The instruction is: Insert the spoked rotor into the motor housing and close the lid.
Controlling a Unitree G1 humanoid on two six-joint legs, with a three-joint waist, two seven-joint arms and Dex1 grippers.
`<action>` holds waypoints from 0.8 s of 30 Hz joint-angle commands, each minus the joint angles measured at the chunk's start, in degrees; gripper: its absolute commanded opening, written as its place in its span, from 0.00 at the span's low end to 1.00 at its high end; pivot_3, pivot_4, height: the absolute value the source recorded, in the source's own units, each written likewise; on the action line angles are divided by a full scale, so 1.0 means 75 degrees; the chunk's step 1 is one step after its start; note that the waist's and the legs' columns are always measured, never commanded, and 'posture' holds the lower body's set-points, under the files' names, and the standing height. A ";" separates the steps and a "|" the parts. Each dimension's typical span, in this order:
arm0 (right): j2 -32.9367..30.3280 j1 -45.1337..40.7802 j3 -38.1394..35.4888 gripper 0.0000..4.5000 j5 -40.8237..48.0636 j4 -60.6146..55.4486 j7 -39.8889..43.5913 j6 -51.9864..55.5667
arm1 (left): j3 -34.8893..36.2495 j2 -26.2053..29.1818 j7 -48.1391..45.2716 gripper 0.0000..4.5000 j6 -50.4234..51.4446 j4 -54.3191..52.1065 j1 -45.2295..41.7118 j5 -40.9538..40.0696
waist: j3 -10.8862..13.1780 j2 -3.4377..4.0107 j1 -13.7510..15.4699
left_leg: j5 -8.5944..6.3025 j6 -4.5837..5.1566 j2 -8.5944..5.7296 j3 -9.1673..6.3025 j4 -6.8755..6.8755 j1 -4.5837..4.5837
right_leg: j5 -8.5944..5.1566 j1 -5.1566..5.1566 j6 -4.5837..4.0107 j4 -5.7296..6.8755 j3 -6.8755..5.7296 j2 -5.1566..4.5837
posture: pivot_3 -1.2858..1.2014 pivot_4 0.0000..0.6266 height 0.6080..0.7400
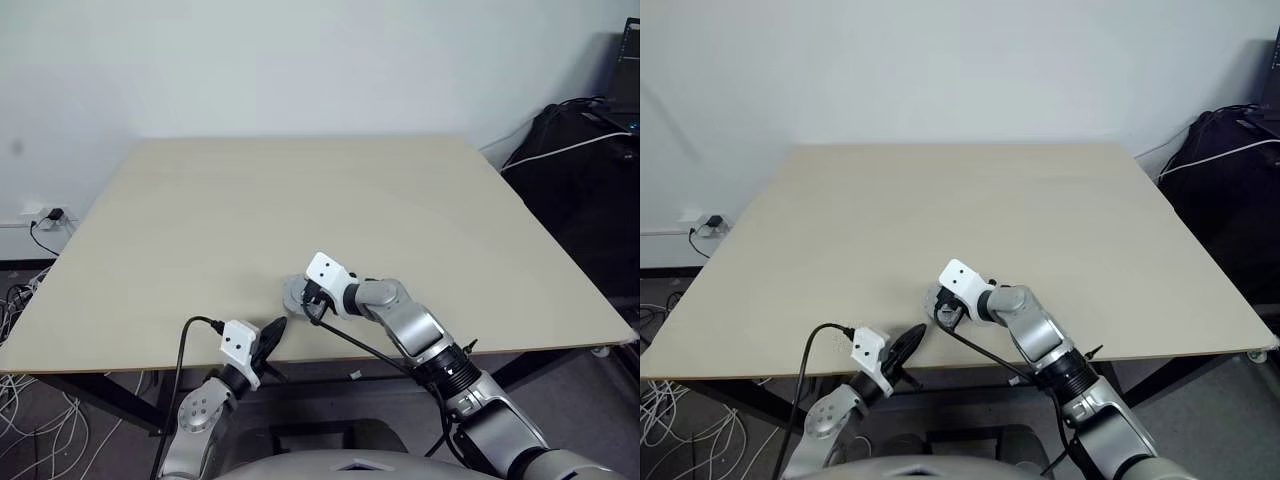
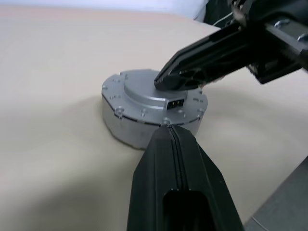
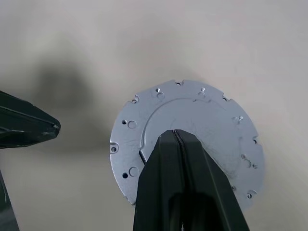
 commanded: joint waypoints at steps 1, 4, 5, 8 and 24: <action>0.0004 0.0018 -0.0274 0.10 0.0296 0.0025 0.0225 -0.0568 | -0.0055 0.0080 -0.0002 0.00 -0.0191 -0.0149 -0.0047 0.0147 | 0.0002 0.0001 -0.0001 | 0.0000 0.0000 0.0000 0.0000 0.0000 -0.0004 | 0.0000 -0.0002 0.0000 0.0000 0.0000 0.0000 | 0.52 0.00 1.00; -0.0029 0.0032 -0.0449 0.29 0.0522 -0.0013 0.0412 -0.1036 | -0.0081 0.0076 0.0002 0.00 -0.0141 -0.0244 0.0001 0.0152 | 0.0005 0.0001 0.0002 | -0.0001 0.0002 -0.0001 0.0001 -0.0003 -0.0015 | 0.0000 -0.0001 -0.0001 -0.0001 0.0001 0.0000 | 0.52 0.00 1.00; 0.0017 0.0073 -0.0589 0.35 0.0576 0.0021 0.0327 -0.1532 | -0.0091 0.0080 -0.0009 0.00 -0.0118 -0.0274 0.0009 0.0154 | 0.0005 0.0001 0.0003 | -0.0001 0.0002 -0.0001 0.0002 -0.0003 -0.0023 | 0.0000 -0.0001 0.0000 -0.0001 0.0001 -0.0001 | 0.52 0.00 1.00; 0.0031 0.0117 -0.0830 0.49 0.0663 0.0220 0.0266 -0.2505 | -0.0108 0.0069 -0.0035 0.00 -0.0039 -0.0347 0.0027 0.0117 | 0.0010 0.0005 0.0004 | -0.0001 0.0002 -0.0002 0.0002 -0.0003 -0.0036 | 0.0000 0.0000 0.0000 -0.0001 0.0001 0.0000 | 0.52 0.00 1.00; -0.0355 -0.0545 -0.1006 0.75 0.0921 0.2007 0.1745 -0.3371 | -0.0046 0.0072 -0.0075 0.00 0.0007 -0.0413 0.0182 -0.0008 | 0.0016 0.0012 0.0004 | -0.0001 0.0004 -0.0003 0.0009 -0.0006 -0.0037 | 0.0000 0.0002 0.0000 -0.0002 0.0004 0.0000 | 0.52 0.00 1.00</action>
